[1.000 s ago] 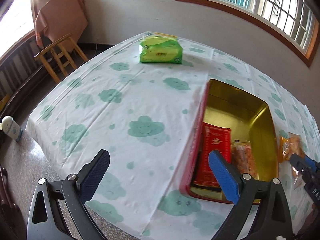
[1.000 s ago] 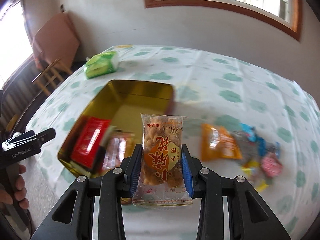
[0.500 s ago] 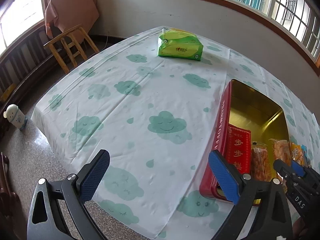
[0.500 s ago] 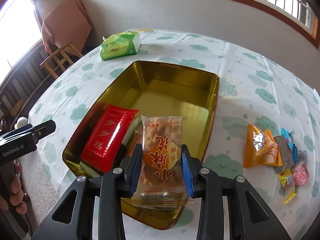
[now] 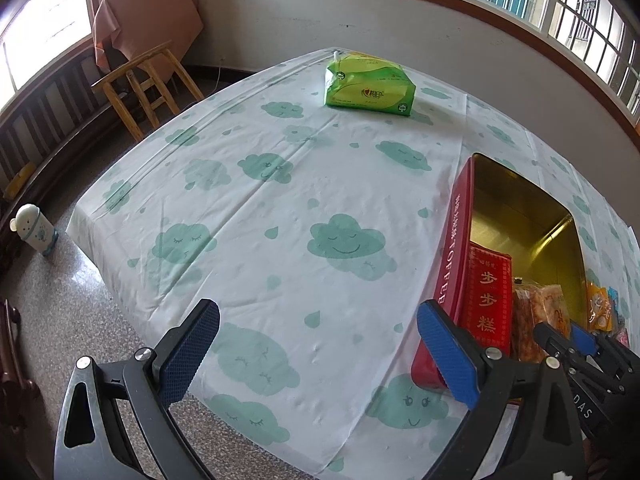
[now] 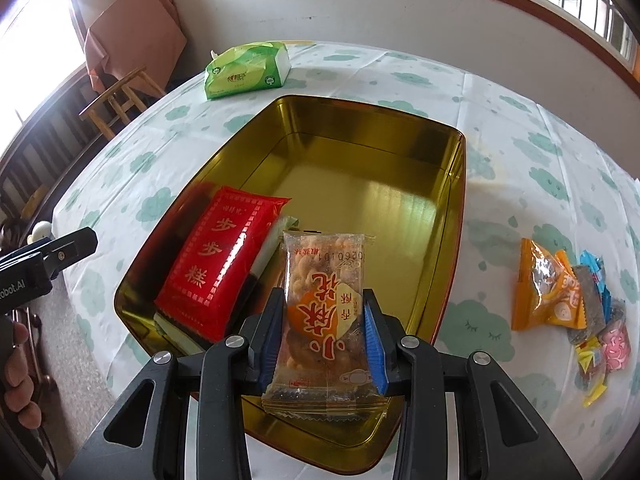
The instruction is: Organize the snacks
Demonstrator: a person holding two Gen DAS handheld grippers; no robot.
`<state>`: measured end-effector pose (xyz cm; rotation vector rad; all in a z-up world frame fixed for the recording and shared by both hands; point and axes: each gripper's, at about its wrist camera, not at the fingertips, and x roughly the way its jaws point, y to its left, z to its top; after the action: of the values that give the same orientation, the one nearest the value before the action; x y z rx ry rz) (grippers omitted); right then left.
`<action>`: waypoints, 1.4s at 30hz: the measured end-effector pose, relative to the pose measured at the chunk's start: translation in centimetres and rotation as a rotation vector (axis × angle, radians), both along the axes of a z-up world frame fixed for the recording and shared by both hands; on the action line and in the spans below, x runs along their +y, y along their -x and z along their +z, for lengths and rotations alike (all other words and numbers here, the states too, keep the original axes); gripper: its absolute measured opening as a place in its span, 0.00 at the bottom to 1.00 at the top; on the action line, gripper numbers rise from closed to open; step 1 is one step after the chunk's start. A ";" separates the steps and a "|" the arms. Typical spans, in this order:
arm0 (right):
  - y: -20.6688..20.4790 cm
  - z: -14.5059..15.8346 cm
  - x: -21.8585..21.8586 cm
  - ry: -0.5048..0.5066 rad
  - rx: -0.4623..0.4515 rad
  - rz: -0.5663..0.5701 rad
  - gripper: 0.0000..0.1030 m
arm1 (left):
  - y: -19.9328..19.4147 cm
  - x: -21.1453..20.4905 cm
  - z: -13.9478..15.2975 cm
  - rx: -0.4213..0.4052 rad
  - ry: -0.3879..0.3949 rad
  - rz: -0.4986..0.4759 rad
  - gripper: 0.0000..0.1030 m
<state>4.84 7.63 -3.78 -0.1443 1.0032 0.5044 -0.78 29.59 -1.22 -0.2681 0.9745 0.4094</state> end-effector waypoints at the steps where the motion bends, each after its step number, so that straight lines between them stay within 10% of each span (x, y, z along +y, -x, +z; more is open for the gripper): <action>1: 0.0 0.0 0.0 0.000 -0.002 -0.002 0.37 | -0.1 -0.1 0.0 0.000 0.000 -0.003 0.95; 20: 2.2 3.8 -5.2 -0.115 -0.045 -0.019 0.39 | -1.7 -7.5 1.8 -0.032 -0.022 -0.170 0.95; 33: -0.1 2.7 -20.6 0.022 -0.127 -0.275 0.45 | -3.3 -16.5 2.2 -0.034 -0.025 -0.382 0.95; 42: -3.6 -0.6 -27.0 0.097 -0.064 -0.165 0.45 | -3.9 -21.5 1.7 -0.002 -0.030 -0.487 0.95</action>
<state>8.48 -19.38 -4.41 -0.1613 0.9682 0.2992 3.17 8.11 0.51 0.0008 0.9935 -0.0215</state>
